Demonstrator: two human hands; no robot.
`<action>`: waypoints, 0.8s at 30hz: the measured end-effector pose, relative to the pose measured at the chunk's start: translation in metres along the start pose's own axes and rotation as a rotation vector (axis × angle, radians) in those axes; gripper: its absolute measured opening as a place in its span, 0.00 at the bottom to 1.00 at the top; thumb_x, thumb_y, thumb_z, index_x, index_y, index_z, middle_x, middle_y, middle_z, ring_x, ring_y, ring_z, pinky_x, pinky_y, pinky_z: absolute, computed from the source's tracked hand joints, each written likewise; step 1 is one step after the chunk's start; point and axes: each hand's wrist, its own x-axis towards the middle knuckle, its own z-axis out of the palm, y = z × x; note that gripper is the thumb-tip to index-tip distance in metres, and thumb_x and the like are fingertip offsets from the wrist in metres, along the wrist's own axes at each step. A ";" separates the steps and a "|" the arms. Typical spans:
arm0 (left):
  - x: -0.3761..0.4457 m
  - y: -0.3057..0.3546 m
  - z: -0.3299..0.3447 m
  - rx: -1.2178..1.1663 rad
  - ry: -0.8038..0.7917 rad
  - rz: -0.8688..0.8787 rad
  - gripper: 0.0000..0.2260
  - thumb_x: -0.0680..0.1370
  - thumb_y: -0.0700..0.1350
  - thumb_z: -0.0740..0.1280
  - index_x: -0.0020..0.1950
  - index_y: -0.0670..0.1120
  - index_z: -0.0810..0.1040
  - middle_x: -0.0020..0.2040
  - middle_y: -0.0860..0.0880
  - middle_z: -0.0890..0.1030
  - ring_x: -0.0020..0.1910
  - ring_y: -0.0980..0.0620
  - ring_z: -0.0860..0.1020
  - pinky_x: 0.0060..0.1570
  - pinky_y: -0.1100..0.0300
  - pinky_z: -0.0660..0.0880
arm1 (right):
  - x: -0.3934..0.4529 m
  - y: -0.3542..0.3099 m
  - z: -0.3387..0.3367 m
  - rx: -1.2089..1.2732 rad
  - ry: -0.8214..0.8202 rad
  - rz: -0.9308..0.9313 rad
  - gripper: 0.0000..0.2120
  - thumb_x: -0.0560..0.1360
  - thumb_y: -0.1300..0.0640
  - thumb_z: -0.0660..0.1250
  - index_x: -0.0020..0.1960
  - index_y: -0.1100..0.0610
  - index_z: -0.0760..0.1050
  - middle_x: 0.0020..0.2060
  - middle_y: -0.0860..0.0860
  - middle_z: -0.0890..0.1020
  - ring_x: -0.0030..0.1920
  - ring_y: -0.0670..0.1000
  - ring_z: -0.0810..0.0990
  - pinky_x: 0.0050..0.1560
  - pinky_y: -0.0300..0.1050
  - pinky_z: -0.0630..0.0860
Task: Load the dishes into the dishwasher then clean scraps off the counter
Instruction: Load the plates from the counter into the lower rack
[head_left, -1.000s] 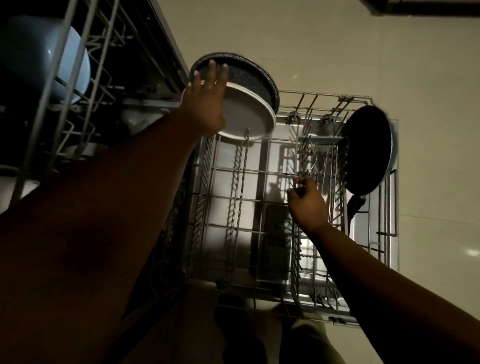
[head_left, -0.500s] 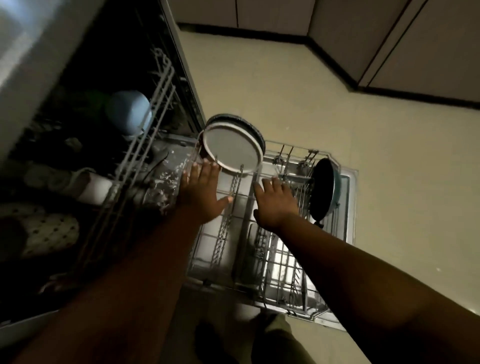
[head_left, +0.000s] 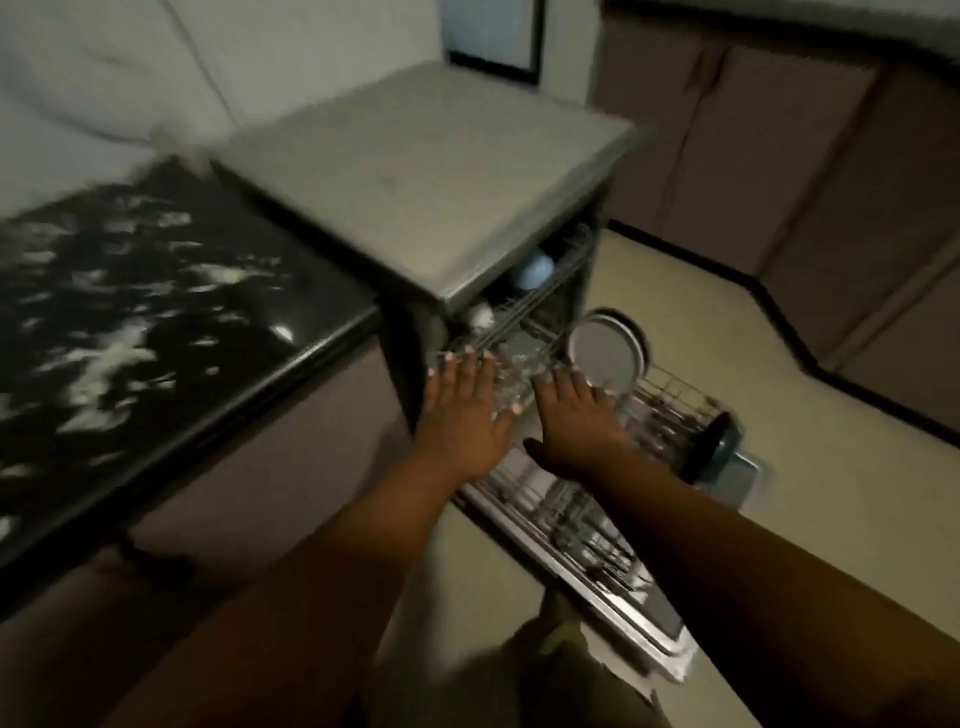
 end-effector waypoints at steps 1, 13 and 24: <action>-0.030 -0.017 -0.019 0.019 0.034 -0.015 0.32 0.80 0.60 0.50 0.78 0.46 0.43 0.79 0.45 0.43 0.77 0.45 0.40 0.73 0.48 0.36 | -0.011 -0.032 -0.008 -0.001 0.019 -0.054 0.41 0.74 0.41 0.62 0.77 0.55 0.46 0.77 0.57 0.51 0.76 0.60 0.48 0.73 0.59 0.52; -0.312 -0.209 -0.184 0.138 0.261 -0.662 0.33 0.80 0.62 0.48 0.79 0.46 0.43 0.79 0.45 0.44 0.77 0.44 0.41 0.73 0.46 0.36 | -0.091 -0.361 -0.115 -0.040 0.236 -0.760 0.40 0.74 0.40 0.61 0.78 0.53 0.46 0.77 0.55 0.51 0.77 0.58 0.47 0.74 0.57 0.51; -0.420 -0.292 -0.225 0.075 0.398 -1.241 0.34 0.79 0.65 0.47 0.78 0.46 0.44 0.79 0.44 0.46 0.77 0.43 0.42 0.74 0.45 0.40 | -0.096 -0.517 -0.150 -0.039 0.225 -1.180 0.41 0.74 0.40 0.63 0.78 0.53 0.44 0.77 0.57 0.49 0.77 0.58 0.45 0.75 0.58 0.48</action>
